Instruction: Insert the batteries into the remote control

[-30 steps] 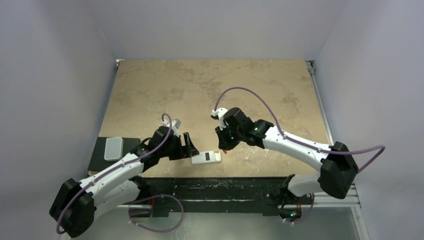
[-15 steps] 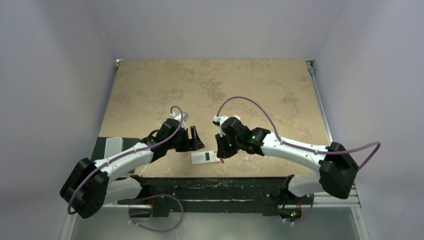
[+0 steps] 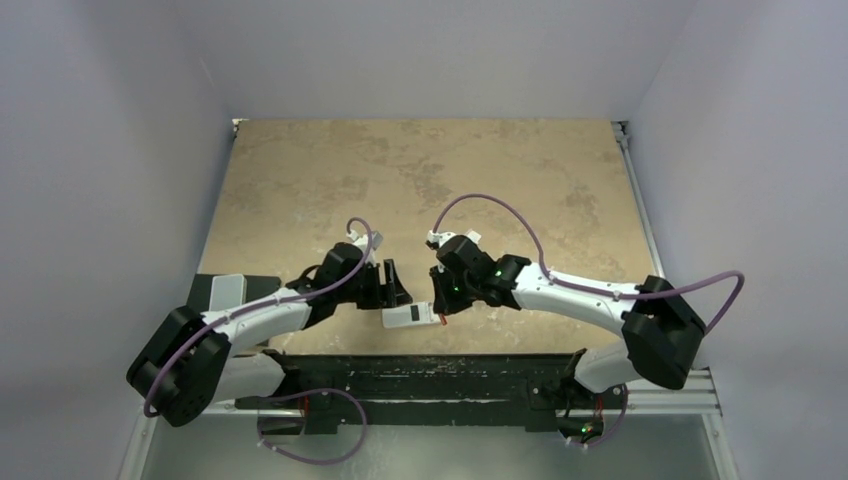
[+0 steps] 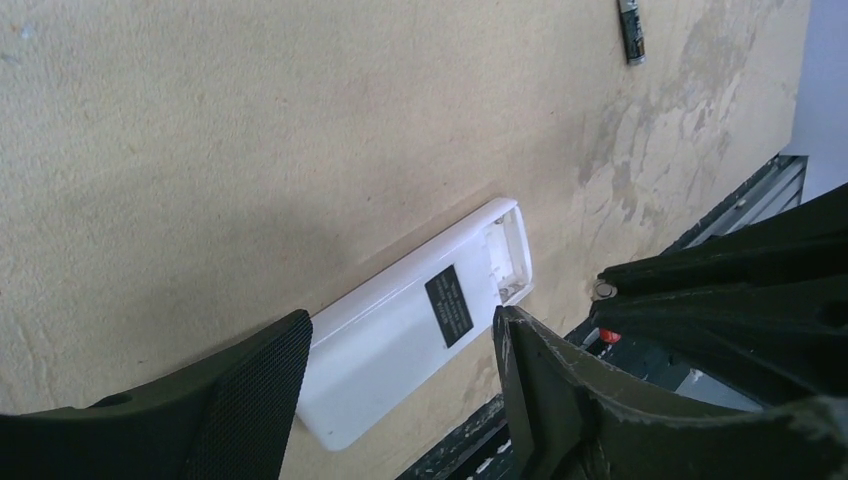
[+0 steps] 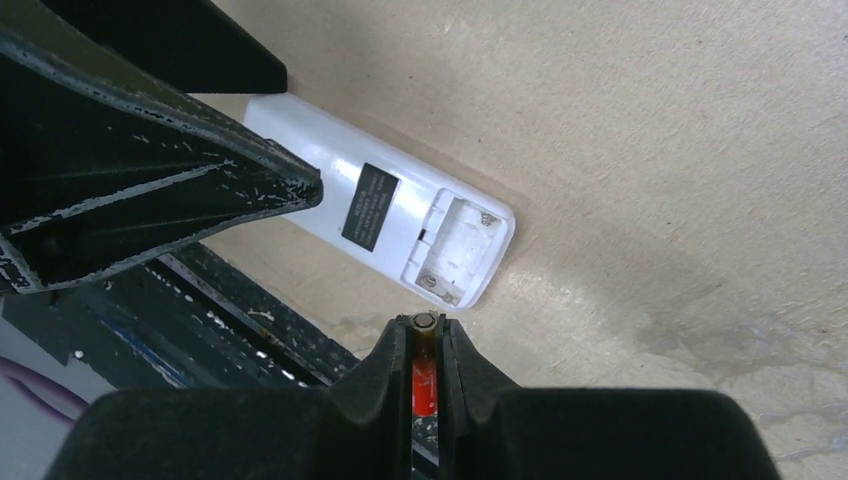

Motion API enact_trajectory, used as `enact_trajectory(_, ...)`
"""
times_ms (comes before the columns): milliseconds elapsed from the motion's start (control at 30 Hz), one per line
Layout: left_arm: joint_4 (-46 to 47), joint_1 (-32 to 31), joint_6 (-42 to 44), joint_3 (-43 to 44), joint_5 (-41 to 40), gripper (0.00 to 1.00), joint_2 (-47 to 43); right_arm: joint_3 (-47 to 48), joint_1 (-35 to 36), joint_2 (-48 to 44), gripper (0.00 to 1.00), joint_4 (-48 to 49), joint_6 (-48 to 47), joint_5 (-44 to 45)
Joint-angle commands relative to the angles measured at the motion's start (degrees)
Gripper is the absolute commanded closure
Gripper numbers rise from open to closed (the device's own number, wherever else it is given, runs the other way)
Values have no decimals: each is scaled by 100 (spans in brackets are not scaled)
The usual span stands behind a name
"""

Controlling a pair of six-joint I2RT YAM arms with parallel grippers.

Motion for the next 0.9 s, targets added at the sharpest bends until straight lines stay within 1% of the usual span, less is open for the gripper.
enact_trajectory(0,270,6,116,-193,139,33,-121,155,36,94,100,81,92,180)
enact_trajectory(267,347,2,91,-433,257,34,-288,227,36,282,100,68,110,180)
enact_trajectory(433,292,1,73,-553,352,34,-521,358,36,451,100,-10,35,371)
enact_trajectory(600,141,1,94,-579,284,34,-707,692,36,676,100,-139,-117,470)
enact_trajectory(867,-144,-3,97,-460,80,33,-772,1253,36,1302,100,-472,-391,776)
